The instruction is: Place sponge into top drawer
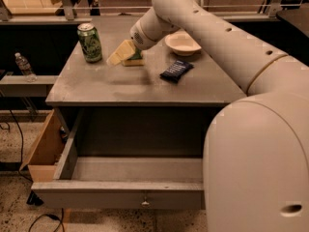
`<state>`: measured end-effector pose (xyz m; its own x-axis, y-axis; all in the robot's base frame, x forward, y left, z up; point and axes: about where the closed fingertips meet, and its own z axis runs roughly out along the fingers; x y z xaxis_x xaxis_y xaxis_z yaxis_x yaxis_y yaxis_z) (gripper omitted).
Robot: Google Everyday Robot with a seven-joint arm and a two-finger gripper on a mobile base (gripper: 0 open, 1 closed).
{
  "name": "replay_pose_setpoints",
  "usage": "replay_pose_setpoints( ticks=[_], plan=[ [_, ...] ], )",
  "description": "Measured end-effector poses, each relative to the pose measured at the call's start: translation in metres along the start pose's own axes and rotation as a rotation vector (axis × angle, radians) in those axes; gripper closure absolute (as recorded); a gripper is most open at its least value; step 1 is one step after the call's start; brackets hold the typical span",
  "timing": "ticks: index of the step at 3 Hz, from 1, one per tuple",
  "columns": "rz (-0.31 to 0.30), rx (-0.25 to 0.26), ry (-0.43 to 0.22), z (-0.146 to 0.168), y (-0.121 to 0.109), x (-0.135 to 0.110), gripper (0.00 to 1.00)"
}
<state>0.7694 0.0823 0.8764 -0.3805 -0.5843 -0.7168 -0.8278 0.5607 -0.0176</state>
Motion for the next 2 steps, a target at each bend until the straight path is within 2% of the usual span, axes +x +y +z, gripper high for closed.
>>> replay_pose_setpoints(
  ticks=[1,2],
  plan=[
    [0.041,0.026,0.012,0.0078,-0.0130,0.0045,0.00],
    [0.078,0.031,0.032,0.0163,-0.0217,0.0144,0.18]
  ],
)
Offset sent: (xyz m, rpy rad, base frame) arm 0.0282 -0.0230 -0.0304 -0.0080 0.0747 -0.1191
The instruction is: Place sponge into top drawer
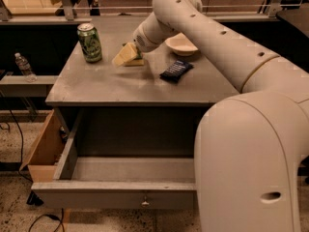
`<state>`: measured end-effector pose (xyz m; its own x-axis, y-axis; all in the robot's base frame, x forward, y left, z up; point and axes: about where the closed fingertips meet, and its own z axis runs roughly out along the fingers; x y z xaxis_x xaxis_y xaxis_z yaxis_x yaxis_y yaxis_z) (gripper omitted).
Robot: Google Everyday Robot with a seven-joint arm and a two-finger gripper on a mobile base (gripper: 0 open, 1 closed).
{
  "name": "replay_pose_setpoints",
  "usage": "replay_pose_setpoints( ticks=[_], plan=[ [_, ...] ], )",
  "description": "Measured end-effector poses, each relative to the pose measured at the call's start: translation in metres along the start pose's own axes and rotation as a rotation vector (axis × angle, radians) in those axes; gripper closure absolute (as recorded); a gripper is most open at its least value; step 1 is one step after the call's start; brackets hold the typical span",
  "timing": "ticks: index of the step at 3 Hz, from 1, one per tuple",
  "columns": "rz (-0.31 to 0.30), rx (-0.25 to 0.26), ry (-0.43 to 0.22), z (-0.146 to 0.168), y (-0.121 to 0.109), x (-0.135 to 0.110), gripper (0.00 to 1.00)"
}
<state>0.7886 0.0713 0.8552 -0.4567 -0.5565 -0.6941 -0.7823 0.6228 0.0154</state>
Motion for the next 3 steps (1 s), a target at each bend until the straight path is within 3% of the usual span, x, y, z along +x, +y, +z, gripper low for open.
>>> replay_pose_setpoints(
  ticks=[3],
  plan=[
    [-0.023,-0.035,0.017,0.0009,0.0038,0.0089,0.87]
  ],
)
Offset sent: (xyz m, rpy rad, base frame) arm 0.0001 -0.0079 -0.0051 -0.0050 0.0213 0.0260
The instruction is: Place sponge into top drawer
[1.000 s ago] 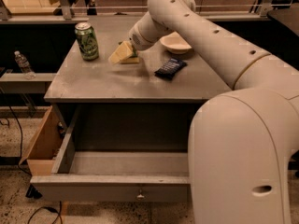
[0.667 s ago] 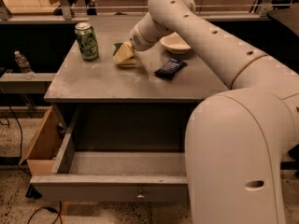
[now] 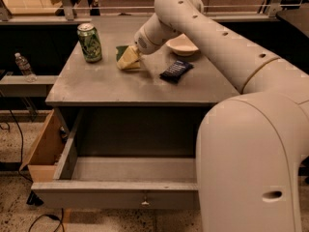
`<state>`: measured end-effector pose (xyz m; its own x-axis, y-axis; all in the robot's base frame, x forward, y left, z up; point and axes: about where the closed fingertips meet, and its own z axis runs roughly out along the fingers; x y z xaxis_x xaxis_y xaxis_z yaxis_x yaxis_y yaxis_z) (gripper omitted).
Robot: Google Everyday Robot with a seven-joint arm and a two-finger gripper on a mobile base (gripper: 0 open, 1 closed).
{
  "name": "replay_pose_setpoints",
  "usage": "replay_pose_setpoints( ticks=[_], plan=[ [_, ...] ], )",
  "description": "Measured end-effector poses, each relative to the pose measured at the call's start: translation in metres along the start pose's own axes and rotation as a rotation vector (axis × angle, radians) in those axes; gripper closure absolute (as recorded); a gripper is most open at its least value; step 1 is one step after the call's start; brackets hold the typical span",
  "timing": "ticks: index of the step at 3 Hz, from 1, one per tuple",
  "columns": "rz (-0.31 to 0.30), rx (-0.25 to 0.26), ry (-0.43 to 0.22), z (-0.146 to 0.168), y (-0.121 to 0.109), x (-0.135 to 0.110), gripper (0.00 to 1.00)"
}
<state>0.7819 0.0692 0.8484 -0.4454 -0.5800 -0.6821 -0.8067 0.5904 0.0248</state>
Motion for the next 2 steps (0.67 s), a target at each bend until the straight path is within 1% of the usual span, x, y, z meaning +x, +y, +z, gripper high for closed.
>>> replay_pose_setpoints(
  ticks=[1,2],
  plan=[
    [-0.073,-0.084,-0.038,-0.031,0.022,-0.004,1.00],
    [-0.247,-0.214,-0.061,-0.079,0.066,-0.009,1.00]
  ],
)
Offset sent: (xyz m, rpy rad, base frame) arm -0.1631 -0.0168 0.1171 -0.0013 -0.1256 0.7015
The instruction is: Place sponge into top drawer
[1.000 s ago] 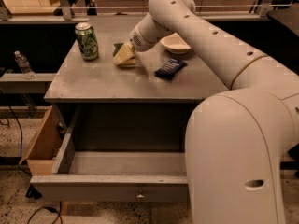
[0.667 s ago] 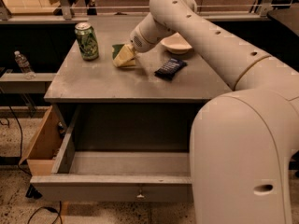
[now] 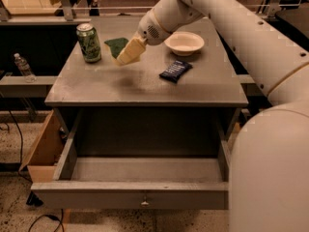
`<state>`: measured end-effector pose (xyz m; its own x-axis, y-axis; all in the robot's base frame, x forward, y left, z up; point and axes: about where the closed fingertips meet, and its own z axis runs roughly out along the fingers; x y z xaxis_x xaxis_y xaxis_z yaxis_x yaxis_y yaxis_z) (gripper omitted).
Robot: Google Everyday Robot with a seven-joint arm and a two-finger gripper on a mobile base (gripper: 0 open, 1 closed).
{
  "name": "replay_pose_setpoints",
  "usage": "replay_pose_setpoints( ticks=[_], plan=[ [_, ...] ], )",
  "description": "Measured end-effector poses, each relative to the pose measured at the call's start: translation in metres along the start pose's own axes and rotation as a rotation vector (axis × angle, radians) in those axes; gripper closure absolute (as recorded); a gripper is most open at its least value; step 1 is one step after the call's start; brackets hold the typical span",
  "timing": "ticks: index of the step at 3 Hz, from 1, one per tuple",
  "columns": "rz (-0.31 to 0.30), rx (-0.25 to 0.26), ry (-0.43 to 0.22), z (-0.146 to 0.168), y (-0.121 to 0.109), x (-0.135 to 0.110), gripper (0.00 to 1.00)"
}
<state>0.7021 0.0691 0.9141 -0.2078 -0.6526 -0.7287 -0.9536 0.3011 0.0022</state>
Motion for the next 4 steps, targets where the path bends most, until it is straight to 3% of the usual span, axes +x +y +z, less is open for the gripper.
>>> replay_pose_setpoints(
  ticks=[1,2,3,4],
  plan=[
    [-0.202,-0.146,0.073,-0.030,0.065,0.006,1.00],
    [-0.293,-0.222,0.165,-0.054,0.120,0.031,1.00],
    [-0.307,-0.264,0.231,-0.056,0.167,0.067,1.00],
    [-0.291,-0.283,0.288,-0.042,0.195,0.103,1.00]
  ],
)
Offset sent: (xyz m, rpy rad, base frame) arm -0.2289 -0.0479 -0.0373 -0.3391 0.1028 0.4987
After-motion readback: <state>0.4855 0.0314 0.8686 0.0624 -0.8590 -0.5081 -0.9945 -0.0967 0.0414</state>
